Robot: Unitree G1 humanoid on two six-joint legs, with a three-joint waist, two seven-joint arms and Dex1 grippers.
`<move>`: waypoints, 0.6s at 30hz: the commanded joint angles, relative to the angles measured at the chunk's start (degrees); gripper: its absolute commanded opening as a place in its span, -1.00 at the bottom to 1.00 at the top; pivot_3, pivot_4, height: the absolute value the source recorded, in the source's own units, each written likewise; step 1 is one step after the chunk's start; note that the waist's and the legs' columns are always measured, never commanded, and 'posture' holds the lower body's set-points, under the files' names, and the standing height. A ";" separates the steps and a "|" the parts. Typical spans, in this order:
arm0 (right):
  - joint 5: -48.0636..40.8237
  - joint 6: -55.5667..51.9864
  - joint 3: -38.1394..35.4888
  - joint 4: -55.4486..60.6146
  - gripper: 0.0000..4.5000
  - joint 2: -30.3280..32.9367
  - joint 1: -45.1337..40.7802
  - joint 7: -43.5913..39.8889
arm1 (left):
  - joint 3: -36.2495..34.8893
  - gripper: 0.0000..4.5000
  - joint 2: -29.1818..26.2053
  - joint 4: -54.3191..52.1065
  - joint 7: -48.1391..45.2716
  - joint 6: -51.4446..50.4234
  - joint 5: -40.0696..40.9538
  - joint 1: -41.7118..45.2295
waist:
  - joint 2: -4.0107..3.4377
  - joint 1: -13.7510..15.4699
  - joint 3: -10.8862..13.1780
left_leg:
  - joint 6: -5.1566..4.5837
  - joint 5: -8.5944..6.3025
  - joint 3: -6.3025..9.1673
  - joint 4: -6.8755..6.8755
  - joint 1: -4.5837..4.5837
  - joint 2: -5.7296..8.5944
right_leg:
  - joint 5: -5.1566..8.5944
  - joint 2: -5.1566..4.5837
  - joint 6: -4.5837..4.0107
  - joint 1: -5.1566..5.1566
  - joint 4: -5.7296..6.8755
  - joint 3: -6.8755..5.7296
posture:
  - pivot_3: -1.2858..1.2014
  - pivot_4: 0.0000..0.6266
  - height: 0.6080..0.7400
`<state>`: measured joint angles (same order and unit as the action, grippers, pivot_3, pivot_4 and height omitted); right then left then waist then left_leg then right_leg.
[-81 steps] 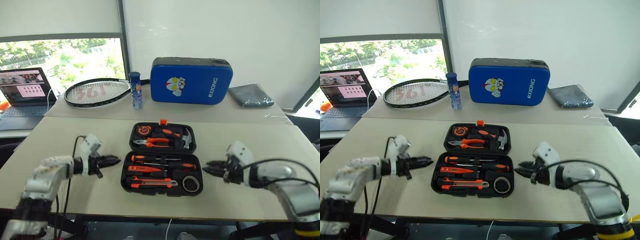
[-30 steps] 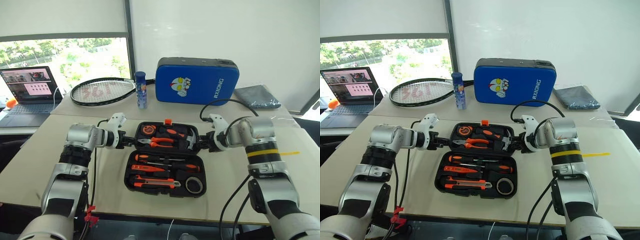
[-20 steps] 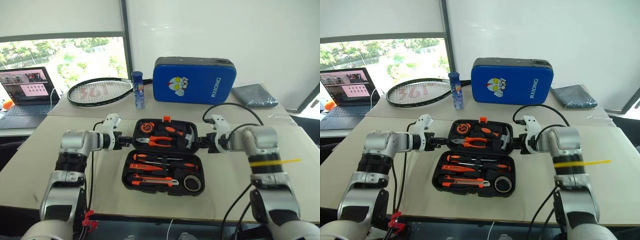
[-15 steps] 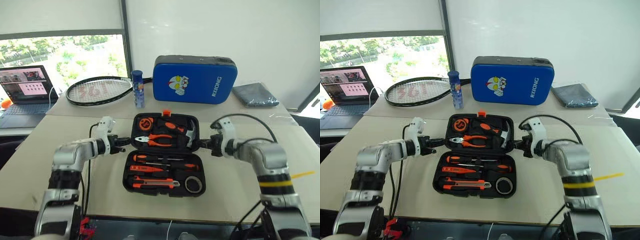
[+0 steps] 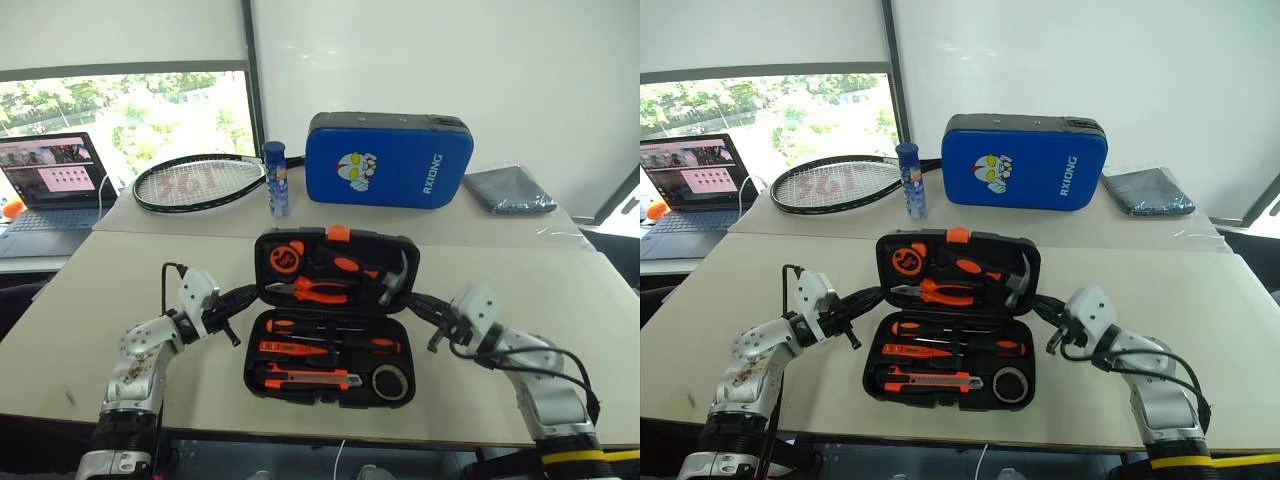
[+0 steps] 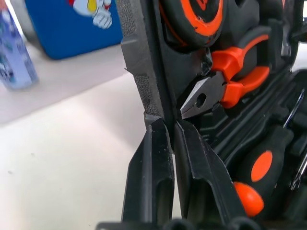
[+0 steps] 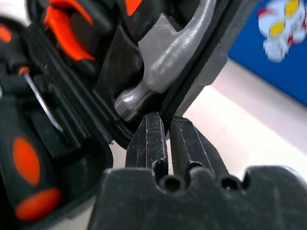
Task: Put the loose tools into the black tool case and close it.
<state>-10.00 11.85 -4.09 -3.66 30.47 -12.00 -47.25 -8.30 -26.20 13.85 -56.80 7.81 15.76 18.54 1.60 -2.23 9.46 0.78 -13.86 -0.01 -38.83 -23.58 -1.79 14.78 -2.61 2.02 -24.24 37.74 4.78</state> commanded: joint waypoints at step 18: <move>7.78 44.46 1.98 -12.86 0.96 11.24 3.33 -3.50 | 2.86 0.35 -8.50 5.34 -7.62 20.63 -0.17 -5.86 | 0.02 -0.26 0.01 | -0.03 0.01 -0.16 0.03 1.04 -0.07 | 0.01 0.15 -0.01 0.89 0.17 0.25 | 0.03 -0.52 1.00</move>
<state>-2.03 54.48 -1.04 -15.86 40.14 -9.00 -51.87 -3.96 -32.85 19.49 -64.10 30.90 13.65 13.36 1.61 -2.48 9.47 0.74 -13.86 -0.18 -38.74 -22.31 -1.86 14.81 -2.47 2.02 -23.11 37.82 5.04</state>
